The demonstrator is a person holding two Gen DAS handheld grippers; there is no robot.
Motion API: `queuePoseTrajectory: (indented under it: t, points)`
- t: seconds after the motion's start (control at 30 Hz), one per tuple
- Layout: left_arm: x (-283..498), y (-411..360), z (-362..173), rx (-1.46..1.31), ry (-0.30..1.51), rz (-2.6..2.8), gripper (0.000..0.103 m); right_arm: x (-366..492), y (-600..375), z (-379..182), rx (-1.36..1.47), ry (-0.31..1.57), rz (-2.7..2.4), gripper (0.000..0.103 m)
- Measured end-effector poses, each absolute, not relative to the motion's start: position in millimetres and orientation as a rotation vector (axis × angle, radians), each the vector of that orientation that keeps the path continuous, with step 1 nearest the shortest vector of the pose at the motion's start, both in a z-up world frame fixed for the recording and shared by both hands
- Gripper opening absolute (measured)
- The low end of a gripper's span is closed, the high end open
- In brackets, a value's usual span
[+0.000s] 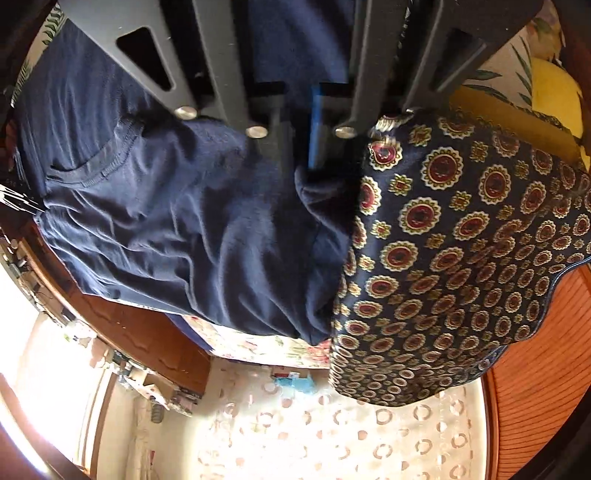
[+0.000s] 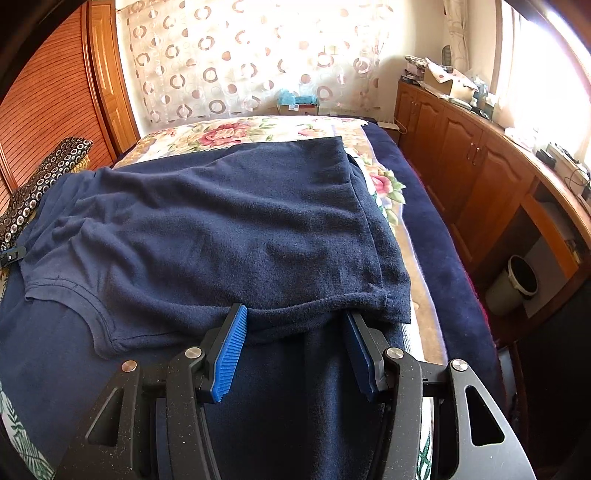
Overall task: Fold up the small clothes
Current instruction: 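Close the right tool on the shirt edge while the left tool holds it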
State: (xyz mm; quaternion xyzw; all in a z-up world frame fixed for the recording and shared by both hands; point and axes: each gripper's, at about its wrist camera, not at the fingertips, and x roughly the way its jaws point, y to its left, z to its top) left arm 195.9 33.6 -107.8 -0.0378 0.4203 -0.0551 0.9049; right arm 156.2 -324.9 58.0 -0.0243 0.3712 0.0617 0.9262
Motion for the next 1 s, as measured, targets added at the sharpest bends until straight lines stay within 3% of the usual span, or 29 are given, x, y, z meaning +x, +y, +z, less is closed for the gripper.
queuePoseTrajectory:
  t: [0.27,0.33,0.4,0.5,1.0]
  points:
    - [181,33,-94,-0.053,0.774,-0.095,0.003,160,-327,60,-0.03,0.767,0.129,0.053]
    - [176,32,-85,-0.048,0.736,-0.085,0.003,163,-327,61,-0.025,0.768,0.135,0.044]
    - [173,31,-75,-0.061,0.713,-0.094,0.003,165,-328,63,-0.015,0.766,0.137,0.022]
    - [166,31,-60,-0.068,0.678,-0.116,0.003,164,-327,68,-0.028,0.749,0.139,0.007]
    - [141,36,-20,-0.081,0.557,-0.14,0.003,127,-334,102,0.013,0.574,0.139,0.004]
